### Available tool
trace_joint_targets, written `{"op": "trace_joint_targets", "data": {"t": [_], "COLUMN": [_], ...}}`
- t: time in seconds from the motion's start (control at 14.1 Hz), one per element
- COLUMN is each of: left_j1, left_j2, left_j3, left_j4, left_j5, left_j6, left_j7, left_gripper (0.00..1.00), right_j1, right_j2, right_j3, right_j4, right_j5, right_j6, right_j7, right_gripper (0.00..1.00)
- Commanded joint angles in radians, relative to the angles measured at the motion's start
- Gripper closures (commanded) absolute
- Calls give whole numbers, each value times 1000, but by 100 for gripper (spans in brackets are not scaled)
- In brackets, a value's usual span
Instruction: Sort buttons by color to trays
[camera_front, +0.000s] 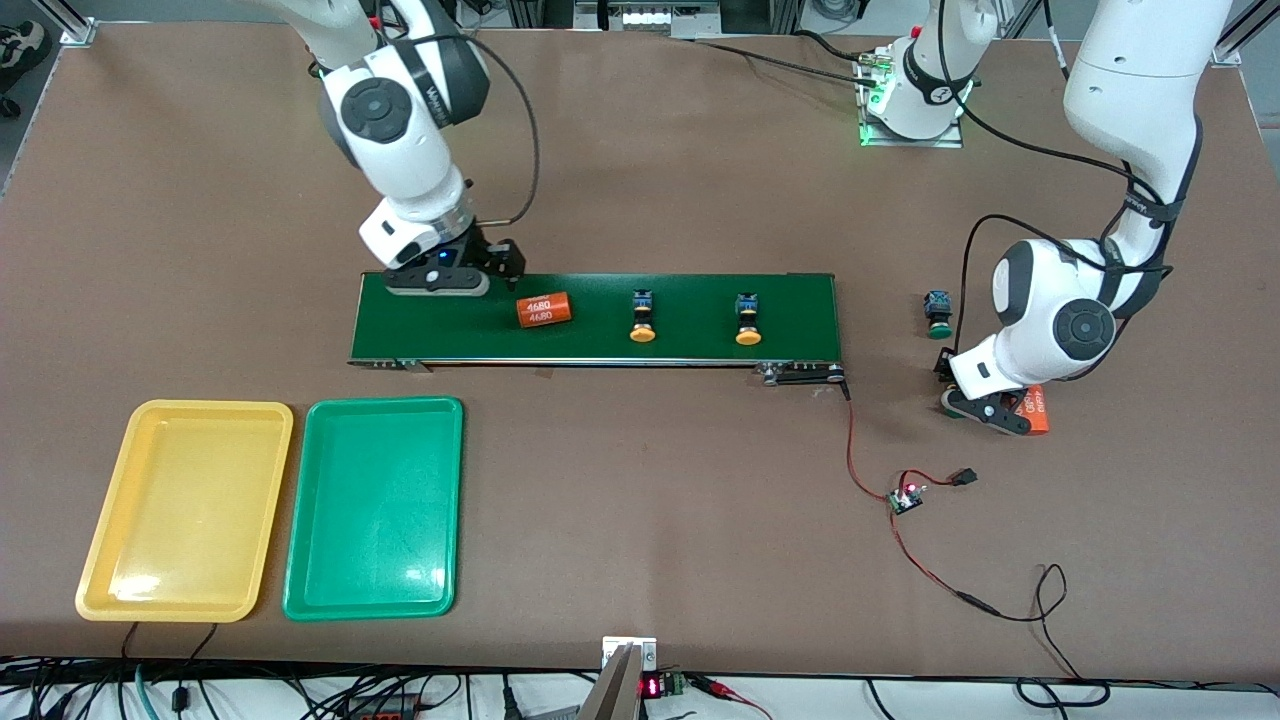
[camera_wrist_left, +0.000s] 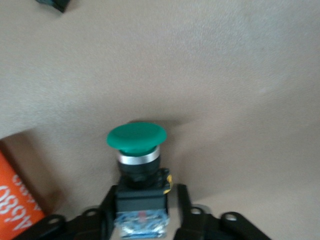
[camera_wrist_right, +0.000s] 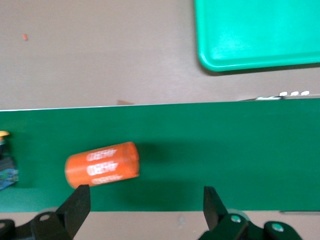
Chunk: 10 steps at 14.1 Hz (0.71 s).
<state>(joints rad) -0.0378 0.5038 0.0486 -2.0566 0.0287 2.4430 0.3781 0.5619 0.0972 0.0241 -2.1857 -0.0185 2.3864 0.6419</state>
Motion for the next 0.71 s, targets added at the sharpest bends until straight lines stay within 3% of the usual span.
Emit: {"op": "trace_joint_targets", "data": {"t": [0.0,0.35,0.64], "left_j1": [-7,-17,-43], "left_j2": [-59,-76,-97], "left_j3": [-25,-127,-269], "left_j4": [50,171,159], "left_j5": [-1,-134,-179], "left_j6": [-132,-338,-343], "left_j7": [-4,-157,-532], "left_gripper": [82,82,82], "right_j1": [64,130,131], "right_j2": [103,263,279], "right_j3": [-1,-3,-3], "right_j4": [125,271,284], "right_j5": [-3,-5,-5], "right_j6": [-1,-1,0], "right_j7": [88,166,171], "right_gripper": [0,0,0]}}
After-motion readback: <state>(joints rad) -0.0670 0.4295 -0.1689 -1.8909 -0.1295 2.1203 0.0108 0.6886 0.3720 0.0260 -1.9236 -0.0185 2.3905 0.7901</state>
